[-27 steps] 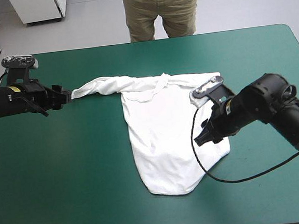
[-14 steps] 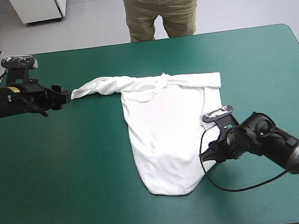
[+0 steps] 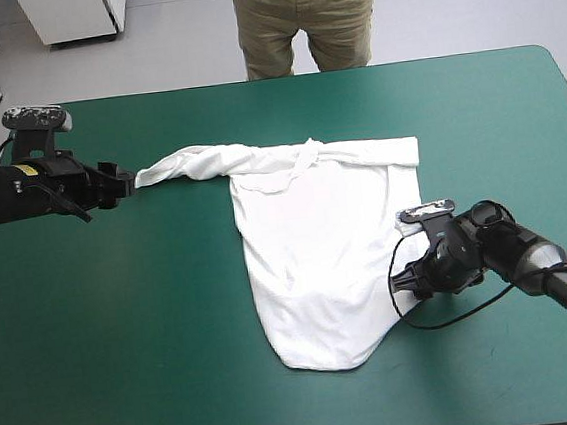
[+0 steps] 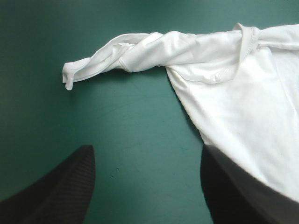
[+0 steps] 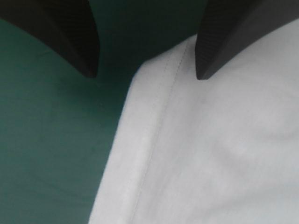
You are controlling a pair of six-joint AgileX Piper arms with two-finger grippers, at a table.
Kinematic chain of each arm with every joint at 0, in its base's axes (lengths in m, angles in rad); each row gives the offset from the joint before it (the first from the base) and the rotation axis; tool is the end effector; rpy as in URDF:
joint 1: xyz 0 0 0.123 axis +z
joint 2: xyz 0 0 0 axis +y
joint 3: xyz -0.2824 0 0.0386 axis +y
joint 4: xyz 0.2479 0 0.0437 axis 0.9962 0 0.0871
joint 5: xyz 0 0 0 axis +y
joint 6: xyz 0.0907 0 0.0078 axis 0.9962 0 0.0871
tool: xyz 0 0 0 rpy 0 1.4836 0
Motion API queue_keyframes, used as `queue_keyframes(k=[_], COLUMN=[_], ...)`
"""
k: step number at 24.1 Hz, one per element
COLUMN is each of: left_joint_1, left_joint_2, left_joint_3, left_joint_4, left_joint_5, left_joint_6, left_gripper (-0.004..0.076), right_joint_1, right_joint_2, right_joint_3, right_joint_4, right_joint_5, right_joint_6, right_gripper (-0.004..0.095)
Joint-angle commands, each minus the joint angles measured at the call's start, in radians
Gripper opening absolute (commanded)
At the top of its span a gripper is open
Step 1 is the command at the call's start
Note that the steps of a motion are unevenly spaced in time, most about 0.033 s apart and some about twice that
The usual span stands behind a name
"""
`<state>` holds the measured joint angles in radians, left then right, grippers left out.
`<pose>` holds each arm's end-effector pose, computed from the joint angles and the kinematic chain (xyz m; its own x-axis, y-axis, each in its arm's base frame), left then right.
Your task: Fold the cloth
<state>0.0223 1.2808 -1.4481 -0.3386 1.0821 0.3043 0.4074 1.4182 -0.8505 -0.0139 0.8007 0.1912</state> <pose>0.2543 -0.0211 0.4263 -0.6866 0.1186 -0.7173 0.2812 0.9531 -0.1117 0.2332 0.0997 0.2243 -0.9365 -0.2075 -0.2826 -0.2283 0.9727 0.0422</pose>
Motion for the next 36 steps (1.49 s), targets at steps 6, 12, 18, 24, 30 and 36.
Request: queue_keyframes(k=[6, 12, 18, 24, 30, 36], left_joint_1=[-0.001, -0.001, 0.001, 0.022, 0.058, 0.058], left_joint_2=[0.002, 0.032, 0.103, 0.358, 0.532, 0.689], left_joint_3=[-0.025, -0.025, -0.029, -0.136, -0.265, -0.385], left_joint_4=[-0.027, -0.025, 0.002, 0.016, 0.016, 0.018], left_joint_5=[-0.038, -0.047, -0.249, -0.27, -0.292, -0.244], left_joint_6=[-0.001, -0.003, -0.099, -0.137, -0.149, -0.122], left_gripper=[0.0475, 0.0475, 0.0475, 0.0475, 0.0475, 0.0475], right_joint_1=[-0.012, -0.012, -0.012, -0.012, -0.012, -0.012], right_joint_2=[0.1, 0.116, 0.111, 0.103, 0.103, 0.103], right_joint_3=[-0.018, -0.018, -0.018, -0.018, -0.018, -0.018], right_joint_4=[0.206, 0.205, 0.203, 0.203, 0.203, 0.203], right_joint_5=[-0.071, -0.026, -0.012, 0.0, -0.002, -0.003], right_joint_6=[-0.168, -0.238, -0.26, -0.295, -0.305, -0.308], right_gripper=[0.0505, -0.0006, -0.0017, -0.0017, -0.0017, -0.0017])
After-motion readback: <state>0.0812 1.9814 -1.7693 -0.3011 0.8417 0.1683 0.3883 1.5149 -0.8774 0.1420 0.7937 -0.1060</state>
